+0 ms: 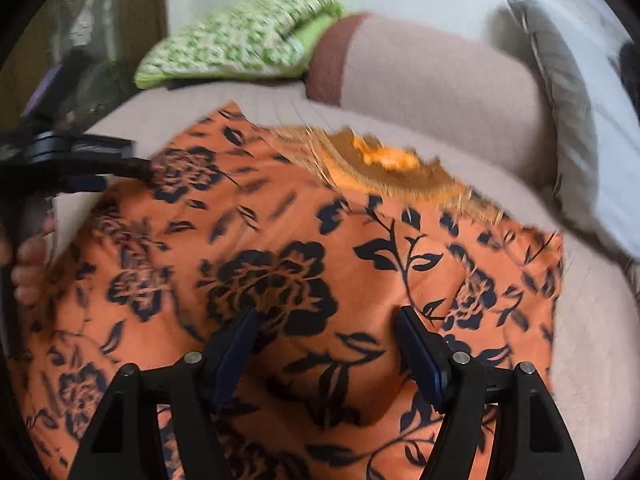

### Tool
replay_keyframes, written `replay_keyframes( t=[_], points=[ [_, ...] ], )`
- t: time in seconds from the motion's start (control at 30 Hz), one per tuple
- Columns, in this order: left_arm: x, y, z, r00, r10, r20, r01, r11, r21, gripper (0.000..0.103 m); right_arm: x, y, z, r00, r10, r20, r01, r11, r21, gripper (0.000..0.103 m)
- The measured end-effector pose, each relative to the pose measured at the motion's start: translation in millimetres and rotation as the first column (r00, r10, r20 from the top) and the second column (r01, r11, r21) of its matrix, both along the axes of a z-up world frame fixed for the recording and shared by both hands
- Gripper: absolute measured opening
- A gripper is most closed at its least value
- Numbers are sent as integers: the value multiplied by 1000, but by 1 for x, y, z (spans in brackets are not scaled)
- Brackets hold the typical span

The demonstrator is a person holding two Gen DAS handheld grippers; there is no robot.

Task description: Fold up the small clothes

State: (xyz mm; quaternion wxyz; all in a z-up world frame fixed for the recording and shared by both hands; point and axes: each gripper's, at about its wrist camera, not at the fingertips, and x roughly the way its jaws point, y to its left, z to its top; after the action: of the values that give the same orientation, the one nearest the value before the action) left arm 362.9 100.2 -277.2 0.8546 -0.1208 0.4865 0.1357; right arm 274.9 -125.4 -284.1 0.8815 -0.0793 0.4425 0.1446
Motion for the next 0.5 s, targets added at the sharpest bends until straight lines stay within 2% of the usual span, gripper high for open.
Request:
replay_keyframes(
  t=[0.03, 0.1, 0.13, 0.17, 0.2, 0.3, 0.4, 0.5],
  points=[
    [1, 0, -2, 1000, 2, -12, -2, 1000, 3, 75, 9, -7, -9, 998, -21, -58, 24, 999, 44, 71],
    [1, 1, -4, 1000, 9, -18, -9, 1000, 7, 77, 19, -24, -12, 992, -70, -103, 85, 986, 144, 52],
    [-1, 2, -3, 1000, 11, -17, -11, 1000, 12, 77, 24, -33, -10, 988, -95, -122, 115, 979, 169, 37],
    [-2, 2, -3, 1000, 11, -17, -10, 1000, 18, 77, 26, -39, -9, 986, -100, -136, 125, 974, 190, 26],
    [0, 2, -4, 1000, 10, -17, -10, 1000, 27, 77, 27, -47, -6, 983, -110, -149, 142, 964, 223, 20],
    [-1, 0, -2, 1000, 10, -13, -9, 999, 49, 77, 29, -70, 0, 974, -160, -161, 200, 940, 276, 16],
    [3, -2, 1, 1000, 15, 8, -15, 999, 40, 77, 29, -97, 15, 962, -242, -128, 270, 918, 292, 15],
    [4, -4, 5, 1000, 12, 17, -13, 997, 80, 77, 29, -144, 25, 922, -369, -118, 387, 854, 347, 15]
  ],
)
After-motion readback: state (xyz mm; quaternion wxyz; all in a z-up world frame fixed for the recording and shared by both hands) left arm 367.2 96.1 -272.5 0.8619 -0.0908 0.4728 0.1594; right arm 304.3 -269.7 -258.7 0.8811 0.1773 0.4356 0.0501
